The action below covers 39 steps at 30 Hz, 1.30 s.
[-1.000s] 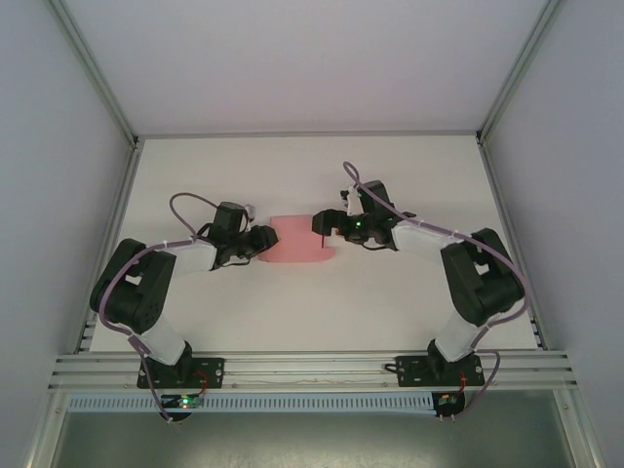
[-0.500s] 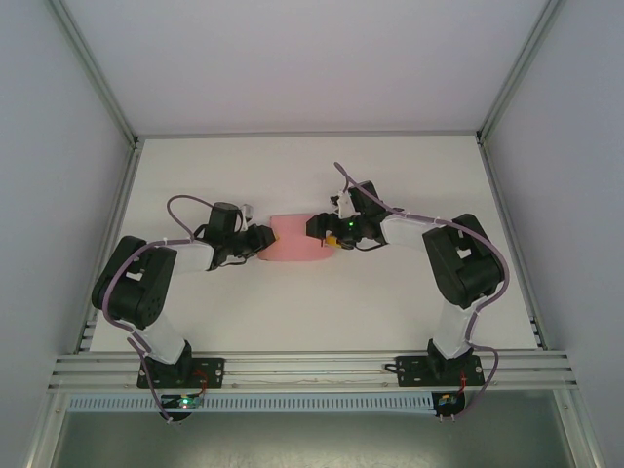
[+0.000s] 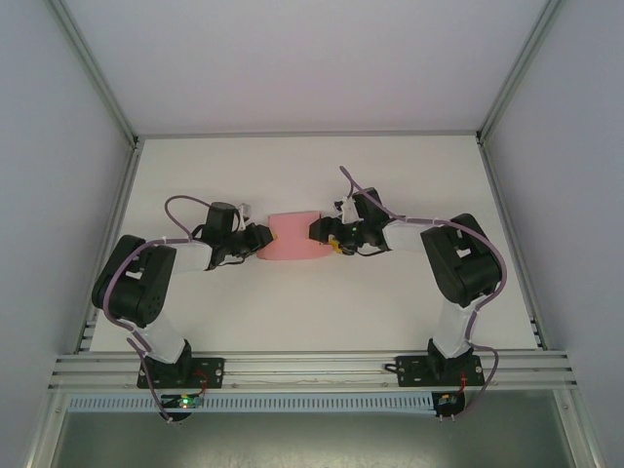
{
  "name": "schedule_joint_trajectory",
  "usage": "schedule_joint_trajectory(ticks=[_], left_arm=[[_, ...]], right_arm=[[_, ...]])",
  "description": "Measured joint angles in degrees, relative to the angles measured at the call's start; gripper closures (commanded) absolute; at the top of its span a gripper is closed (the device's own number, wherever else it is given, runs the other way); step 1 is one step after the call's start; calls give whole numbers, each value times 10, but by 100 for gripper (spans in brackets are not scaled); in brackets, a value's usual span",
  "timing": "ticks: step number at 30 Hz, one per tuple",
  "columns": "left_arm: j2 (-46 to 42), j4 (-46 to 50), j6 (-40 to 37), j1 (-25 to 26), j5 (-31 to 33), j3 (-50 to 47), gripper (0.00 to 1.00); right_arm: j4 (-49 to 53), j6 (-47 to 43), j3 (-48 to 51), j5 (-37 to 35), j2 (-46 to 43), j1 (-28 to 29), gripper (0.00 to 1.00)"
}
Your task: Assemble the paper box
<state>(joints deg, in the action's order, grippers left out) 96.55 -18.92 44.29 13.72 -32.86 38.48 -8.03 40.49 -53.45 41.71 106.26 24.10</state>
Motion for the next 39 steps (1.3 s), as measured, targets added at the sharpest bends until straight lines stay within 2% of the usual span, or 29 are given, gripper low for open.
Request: schedule_joint_trajectory(ticks=[5, 11, 13, 14, 15, 16, 18, 19, 20, 23, 30, 33, 39], left_arm=[[1, 0, -5, -1, -2, 0, 76], [1, 0, -7, -7, -2, 1, 74], [1, 0, -8, -7, -2, 2, 69], [1, 0, -8, -7, -2, 4, 64], [1, 1, -10, -7, -1, 6, 51], [-1, 5, -15, -7, 0, 9, 33], [-9, 27, -29, -6, 9, 18, 17], [-20, 45, -40, -4, 21, 22, 4], [-35, 63, -56, 0, 37, 27, 0], [-105, 129, -128, 25, 93, 64, 0], [-248, 288, -418, 139, 174, 226, 0], [-285, 364, -537, 190, 186, 235, 0], [-305, 451, -693, 263, 284, 199, 0]], right_arm=[[-44, 38, -2, 23, 20, -1, 27], [-126, 92, -3, 44, 49, -1, 54], [-134, 100, -3, 48, 49, -2, 59], [-137, 103, -3, 49, 49, -2, 59], [-137, 107, -3, 50, 49, -3, 60], [-138, 111, -3, 52, 49, -3, 61], [-144, 114, -3, 57, 45, -3, 62], [-145, 117, -3, 60, 39, -3, 62], [-145, 118, -3, 63, 31, -3, 63], [-124, 119, -4, 73, -2, -5, 63], [30, 103, -58, 87, -71, -33, 58], [77, 116, -60, 112, -90, -49, 57], [142, 200, -59, 167, -112, -64, 57]])
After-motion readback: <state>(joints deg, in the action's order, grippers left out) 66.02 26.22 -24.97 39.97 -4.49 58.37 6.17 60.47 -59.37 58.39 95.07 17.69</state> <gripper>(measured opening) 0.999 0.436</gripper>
